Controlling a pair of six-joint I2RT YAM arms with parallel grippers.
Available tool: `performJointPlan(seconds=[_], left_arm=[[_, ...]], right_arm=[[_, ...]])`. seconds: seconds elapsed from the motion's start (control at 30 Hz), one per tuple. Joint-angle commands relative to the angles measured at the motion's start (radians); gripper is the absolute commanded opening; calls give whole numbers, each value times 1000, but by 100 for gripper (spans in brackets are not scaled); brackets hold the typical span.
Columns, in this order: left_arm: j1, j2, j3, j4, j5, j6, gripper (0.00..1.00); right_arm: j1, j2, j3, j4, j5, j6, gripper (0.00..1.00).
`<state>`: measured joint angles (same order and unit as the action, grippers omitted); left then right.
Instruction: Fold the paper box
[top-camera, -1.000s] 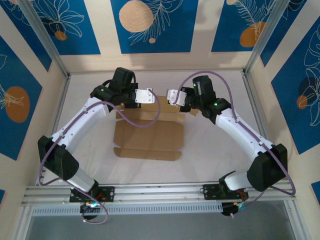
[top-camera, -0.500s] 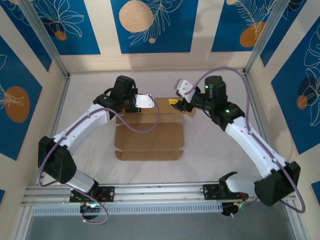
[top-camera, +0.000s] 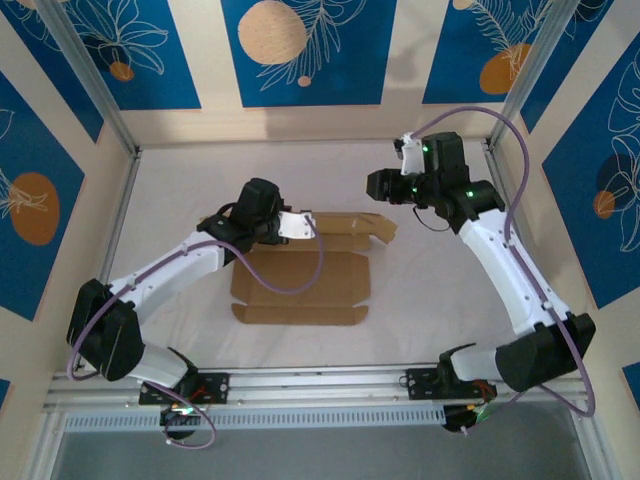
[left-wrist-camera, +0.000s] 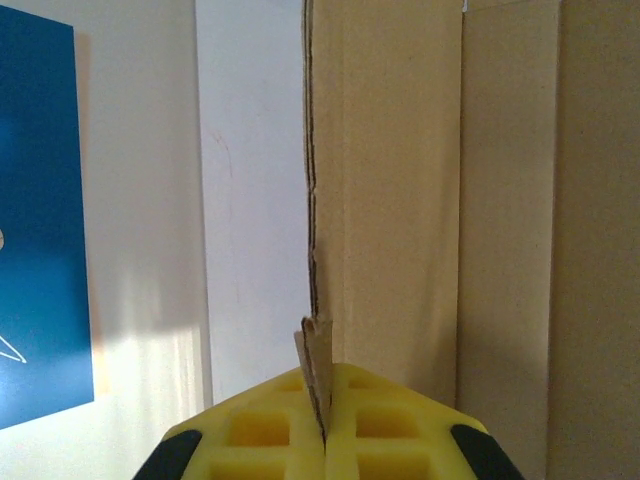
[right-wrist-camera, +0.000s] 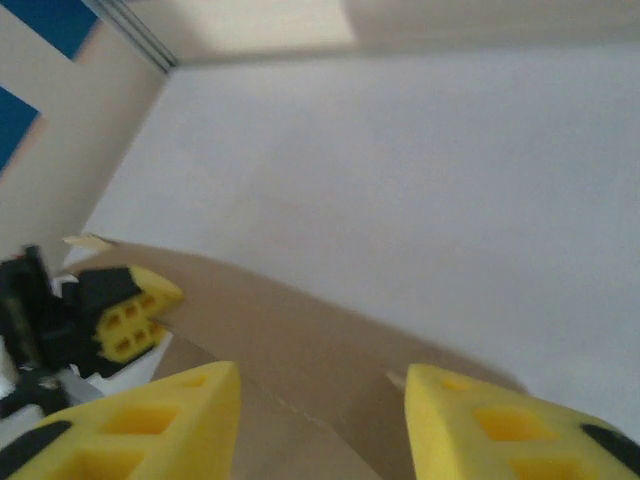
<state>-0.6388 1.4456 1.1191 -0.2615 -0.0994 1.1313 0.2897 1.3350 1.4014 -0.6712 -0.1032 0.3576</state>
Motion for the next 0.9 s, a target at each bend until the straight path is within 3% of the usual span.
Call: performJointPlan(seconds=[0.0, 0.43, 0.73, 0.87], left_arm=[[-13, -7, 31, -2, -24, -19, 0], [-19, 81, 22, 92, -82, -30, 0], [-79, 79, -154, 371, -203, 61, 0], [-122, 120, -285, 729, -332, 161, 0]], right_arm=[[-37, 16, 18, -187, -125, 186, 55], [-104, 135, -13, -152, -267, 323, 55], [-111, 224, 9, -117, -257, 465, 54], [-115, 226, -14, -62, -299, 546, 54]])
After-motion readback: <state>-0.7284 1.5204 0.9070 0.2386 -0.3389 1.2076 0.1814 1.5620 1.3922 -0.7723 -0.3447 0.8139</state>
